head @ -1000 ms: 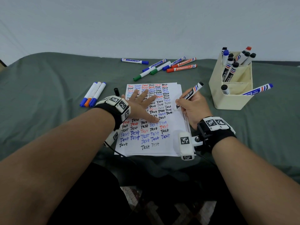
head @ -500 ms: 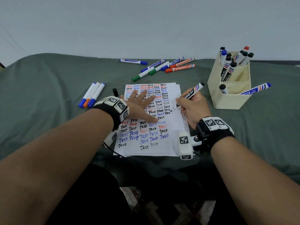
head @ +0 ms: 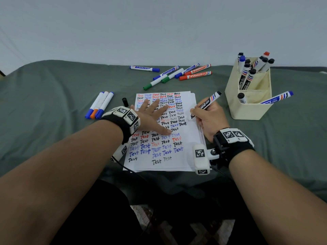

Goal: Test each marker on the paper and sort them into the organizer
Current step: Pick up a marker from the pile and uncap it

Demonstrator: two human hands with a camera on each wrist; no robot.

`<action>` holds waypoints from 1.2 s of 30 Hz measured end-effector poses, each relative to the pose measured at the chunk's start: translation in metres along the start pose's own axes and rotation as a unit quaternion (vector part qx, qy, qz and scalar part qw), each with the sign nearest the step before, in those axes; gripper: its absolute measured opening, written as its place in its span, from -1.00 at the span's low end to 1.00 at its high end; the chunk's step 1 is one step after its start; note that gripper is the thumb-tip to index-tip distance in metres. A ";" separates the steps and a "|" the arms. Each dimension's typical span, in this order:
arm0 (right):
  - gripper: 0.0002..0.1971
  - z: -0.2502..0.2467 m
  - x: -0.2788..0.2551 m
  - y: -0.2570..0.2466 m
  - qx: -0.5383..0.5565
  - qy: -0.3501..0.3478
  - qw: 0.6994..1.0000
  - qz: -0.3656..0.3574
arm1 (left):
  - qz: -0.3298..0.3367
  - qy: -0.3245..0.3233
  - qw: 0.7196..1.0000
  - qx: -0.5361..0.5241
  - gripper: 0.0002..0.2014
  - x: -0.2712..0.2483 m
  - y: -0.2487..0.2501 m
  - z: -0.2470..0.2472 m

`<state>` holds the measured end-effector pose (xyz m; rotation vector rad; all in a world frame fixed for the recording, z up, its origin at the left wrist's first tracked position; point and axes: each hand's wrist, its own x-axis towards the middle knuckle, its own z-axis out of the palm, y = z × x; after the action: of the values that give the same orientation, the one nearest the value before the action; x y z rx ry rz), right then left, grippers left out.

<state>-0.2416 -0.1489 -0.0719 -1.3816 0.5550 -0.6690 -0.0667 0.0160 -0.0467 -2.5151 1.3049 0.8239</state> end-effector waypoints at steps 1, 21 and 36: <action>-0.70 0.000 0.000 0.000 -0.001 -0.002 1.000 0.001 | 0.000 0.001 1.000 0.001 0.24 0.000 0.000 0.000; -0.81 0.000 -0.002 -0.005 0.114 -0.010 0.993 0.033 | 0.009 0.034 0.999 0.019 0.23 0.005 -0.003 0.004; -0.91 -0.003 0.001 -0.005 0.192 -0.040 0.978 0.076 | -0.056 0.263 0.960 0.074 -0.49 -0.014 -0.057 -0.040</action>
<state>-0.2434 -0.1520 -0.0672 -0.9887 0.4346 -0.5595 -0.0118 0.0437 -0.0108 -2.7520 1.2783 0.0175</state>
